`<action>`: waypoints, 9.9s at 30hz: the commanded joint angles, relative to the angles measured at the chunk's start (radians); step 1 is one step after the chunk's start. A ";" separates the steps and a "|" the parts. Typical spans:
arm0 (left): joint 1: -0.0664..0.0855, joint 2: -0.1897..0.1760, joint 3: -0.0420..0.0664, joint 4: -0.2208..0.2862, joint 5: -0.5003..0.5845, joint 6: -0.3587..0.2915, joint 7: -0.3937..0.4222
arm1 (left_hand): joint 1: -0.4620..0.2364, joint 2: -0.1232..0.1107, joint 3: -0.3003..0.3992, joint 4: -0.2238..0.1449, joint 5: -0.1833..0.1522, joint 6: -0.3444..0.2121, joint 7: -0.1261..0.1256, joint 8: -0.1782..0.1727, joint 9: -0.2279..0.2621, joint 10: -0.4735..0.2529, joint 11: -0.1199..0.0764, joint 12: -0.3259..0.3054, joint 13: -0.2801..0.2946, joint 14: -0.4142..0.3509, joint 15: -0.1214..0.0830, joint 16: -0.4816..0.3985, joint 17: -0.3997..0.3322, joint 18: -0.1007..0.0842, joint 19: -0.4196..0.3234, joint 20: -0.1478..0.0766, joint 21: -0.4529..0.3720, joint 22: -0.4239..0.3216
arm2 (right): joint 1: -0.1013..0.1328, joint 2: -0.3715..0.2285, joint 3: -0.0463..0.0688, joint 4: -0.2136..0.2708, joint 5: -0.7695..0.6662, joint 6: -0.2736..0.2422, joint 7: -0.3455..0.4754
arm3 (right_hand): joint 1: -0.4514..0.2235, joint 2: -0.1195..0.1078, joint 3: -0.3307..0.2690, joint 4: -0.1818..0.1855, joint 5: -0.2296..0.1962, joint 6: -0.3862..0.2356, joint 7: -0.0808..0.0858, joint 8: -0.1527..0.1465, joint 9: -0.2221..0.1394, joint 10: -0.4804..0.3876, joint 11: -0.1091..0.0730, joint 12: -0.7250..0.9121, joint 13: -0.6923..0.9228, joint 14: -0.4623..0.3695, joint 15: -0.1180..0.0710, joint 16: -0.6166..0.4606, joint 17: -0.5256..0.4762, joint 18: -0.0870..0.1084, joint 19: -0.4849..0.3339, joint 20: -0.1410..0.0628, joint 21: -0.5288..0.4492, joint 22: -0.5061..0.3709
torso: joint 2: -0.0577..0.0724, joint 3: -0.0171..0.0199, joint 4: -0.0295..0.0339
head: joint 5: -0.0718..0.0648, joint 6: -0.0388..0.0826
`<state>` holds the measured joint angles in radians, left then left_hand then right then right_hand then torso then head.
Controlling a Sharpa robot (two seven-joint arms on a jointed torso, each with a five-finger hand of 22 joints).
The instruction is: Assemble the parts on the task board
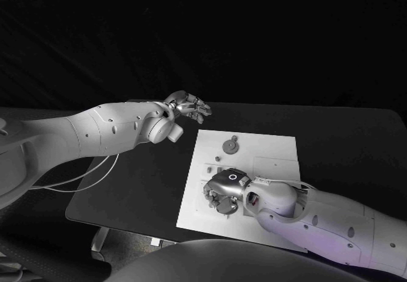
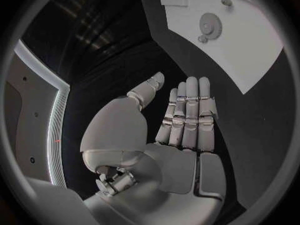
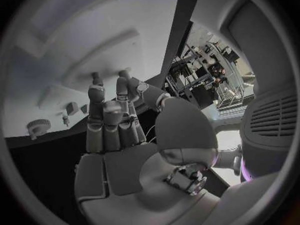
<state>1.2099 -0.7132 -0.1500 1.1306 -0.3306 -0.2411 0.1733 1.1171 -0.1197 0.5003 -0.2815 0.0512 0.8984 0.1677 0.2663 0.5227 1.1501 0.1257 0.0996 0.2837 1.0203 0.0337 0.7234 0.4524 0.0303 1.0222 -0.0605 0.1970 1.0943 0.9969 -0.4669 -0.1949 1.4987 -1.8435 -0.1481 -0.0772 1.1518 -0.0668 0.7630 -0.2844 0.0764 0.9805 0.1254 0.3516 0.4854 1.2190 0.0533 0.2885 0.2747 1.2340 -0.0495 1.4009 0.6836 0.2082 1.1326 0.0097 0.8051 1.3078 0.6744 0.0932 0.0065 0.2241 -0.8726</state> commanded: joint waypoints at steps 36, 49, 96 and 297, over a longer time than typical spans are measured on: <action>0.002 -0.002 0.001 0.004 -0.003 0.006 0.007 | 0.004 -0.002 0.004 0.004 0.000 -0.008 0.001 0.006 -0.002 -0.008 0.001 0.002 -0.003 0.009 0.001 -0.007 0.006 0.011 0.006 -0.003 -0.005 0.003 | -0.005 0.004 -0.005 0.002 -0.005 0.039 0.010 | -0.003 0.012 -0.002 -0.005 0.005 0.035 -0.009 0.009 0.015 0.006 0.002 -0.009 0.001 -0.001 -0.005 -0.008 0.003 0.054 -0.003 -0.006 0.003 0.019 | 0.000 0.0014 -0.0011 | 0.012 0.000; 0.002 -0.003 0.001 0.002 -0.004 0.005 0.006 | 0.004 -0.002 0.004 0.004 0.000 -0.008 0.001 0.006 -0.002 -0.008 0.001 0.003 -0.003 0.009 0.002 -0.008 0.007 0.011 0.006 -0.003 -0.005 0.003 | -0.005 -0.001 -0.005 0.008 -0.005 0.044 0.009 | -0.003 0.013 -0.003 -0.005 0.005 0.035 -0.009 0.009 0.016 0.007 0.002 -0.009 0.001 -0.002 -0.005 -0.008 0.003 0.054 -0.003 -0.006 0.003 0.019 | 0.000 0.0008 -0.0001 | 0.012 0.000; 0.002 -0.007 0.001 0.003 -0.005 0.009 0.001 | 0.003 -0.004 0.004 0.004 0.000 -0.009 0.001 0.007 -0.003 -0.010 0.002 0.003 -0.004 0.008 0.002 -0.012 0.012 0.011 0.006 -0.002 -0.007 0.004 | -0.005 -0.001 -0.006 -0.013 0.013 0.032 -0.005 | -0.009 -0.072 -0.138 -0.005 0.004 -0.154 0.035 -0.086 -0.023 -0.044 0.024 -0.048 0.002 -0.025 0.016 -0.010 0.015 0.054 -0.025 0.003 -0.004 0.018 | 0.000 0.0008 -0.0012 | 0.009 0.000; 0.000 -0.006 -0.012 0.003 0.013 0.032 -0.015 | -0.098 -0.006 -0.020 0.078 0.000 -0.021 0.004 0.011 -0.015 -0.016 0.002 0.013 -0.015 0.008 0.004 -0.049 0.060 0.013 0.000 -0.001 -0.023 0.021 | 0.144 -0.282 -0.053 0.139 1.113 0.008 -0.499 | -0.329 -0.044 -0.166 0.050 -0.007 0.079 -0.042 -0.049 0.080 -0.043 -0.080 0.838 0.775 0.016 -0.070 0.079 0.151 0.054 0.007 -0.029 0.045 0.018 | -0.019 -0.0005 -0.0289 | -0.120 0.009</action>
<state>1.2093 -0.7209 -0.1629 1.1302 -0.3200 -0.2124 0.1542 1.0262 -0.1209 0.4795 -0.2084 0.0512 0.8841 0.1748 0.2740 0.5095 1.1397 0.1300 0.1075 0.2698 1.0219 0.0360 0.6808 0.5112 0.0301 1.0221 -0.0605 0.1777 1.1140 1.1414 -0.7511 -0.2480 1.6373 -0.7452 -0.1613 -0.5681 0.8287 -0.1183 0.5885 -0.2284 0.0649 1.0547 0.0820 0.3020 0.5658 1.1689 -0.0286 1.1298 1.0495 1.2461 -0.1144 1.4862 0.8336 0.2411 1.1343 -0.0209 0.8556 1.3078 0.6555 0.0926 -0.0230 0.1037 -0.8634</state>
